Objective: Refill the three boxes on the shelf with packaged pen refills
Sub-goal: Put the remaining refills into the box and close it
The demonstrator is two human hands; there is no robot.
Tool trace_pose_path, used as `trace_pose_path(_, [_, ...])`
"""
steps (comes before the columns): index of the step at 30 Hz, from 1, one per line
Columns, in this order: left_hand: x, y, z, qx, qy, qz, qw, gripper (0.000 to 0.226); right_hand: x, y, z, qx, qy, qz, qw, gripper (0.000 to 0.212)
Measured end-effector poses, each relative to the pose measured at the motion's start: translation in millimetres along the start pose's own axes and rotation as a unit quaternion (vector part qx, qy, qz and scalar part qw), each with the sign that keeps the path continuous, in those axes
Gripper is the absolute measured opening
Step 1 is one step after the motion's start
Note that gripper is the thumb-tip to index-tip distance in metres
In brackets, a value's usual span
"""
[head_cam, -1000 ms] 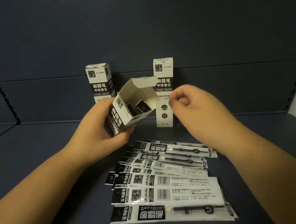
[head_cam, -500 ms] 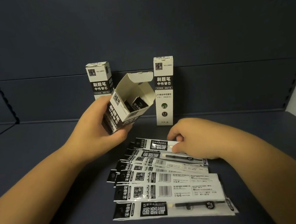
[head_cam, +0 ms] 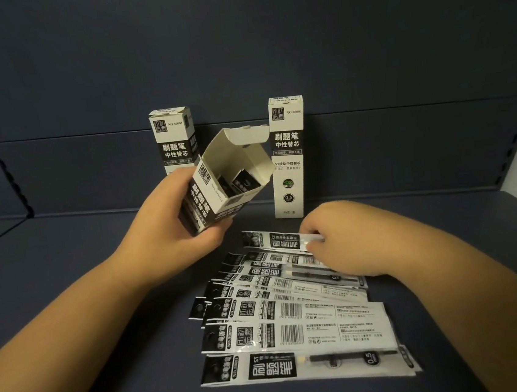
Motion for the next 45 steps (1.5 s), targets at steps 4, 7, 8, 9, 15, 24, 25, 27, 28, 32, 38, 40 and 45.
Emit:
trace_pose_path(4, [0,0,1,-0.005,0.007,0.002,1.000,0.064,0,1,1,-0.008,0.003,-0.017,1.000,0.021])
trace_pose_path(7, [0,1,0,-0.005,0.004,0.001,1.000,0.062,1,4,0,-0.017,0.005,-0.041,0.999,0.021])
trace_pose_path(8, [0,1,0,-0.002,0.003,0.000,1.000,0.061,2,6,-1,-0.028,0.007,-0.050,0.998,0.021])
trace_pose_path(9, [0,1,0,0.000,0.003,0.000,1.000,0.060,3,8,-2,-0.045,0.010,-0.060,0.997,0.021])
trace_pose_path(15, [1,2,2,0.003,0.009,0.003,1.000,0.060,13,24,-6,-0.235,0.029,-0.165,0.957,0.015])
trace_pose_path(24, [0,2,3,0.002,0.010,0.007,1.000,0.059,15,35,-10,-0.549,0.069,-0.162,0.817,0.012])
trace_pose_path(25, [0,2,3,0.001,0.010,0.007,1.000,0.058,16,36,-10,-0.562,0.072,-0.156,0.809,0.013])
trace_pose_path(27, [0,2,4,0.001,0.007,0.007,1.000,0.058,17,36,-9,-0.581,0.076,-0.143,0.798,0.013])
trace_pose_path(28, [0,2,4,0.002,0.006,0.008,1.000,0.058,18,36,-9,-0.587,0.078,-0.138,0.794,0.012])
trace_pose_path(32, [0,3,3,0.000,0.003,0.004,1.000,0.057,18,35,-9,-0.597,0.081,-0.134,0.787,0.011])
trace_pose_path(38, [0,2,5,0.006,0.007,-0.003,1.000,0.057,21,38,-6,-0.638,0.111,-0.149,0.747,0.012])
trace_pose_path(40, [0,3,5,0.008,0.007,-0.002,1.000,0.057,24,40,-4,-0.650,0.127,-0.168,0.730,0.013])
trace_pose_path(45, [0,2,6,0.004,0.004,-0.001,1.000,0.058,33,45,3,-0.664,0.198,-0.199,0.693,0.011])
Point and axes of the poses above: each hand's wrist, its own x-axis away from the middle knuckle, its own y-axis out of the back of the hand, z = x × y, the point moved 2 cm from there along -x, towards the middle knuckle, and after that the axes turned 8 degrees about z, right-handed, at the moved point
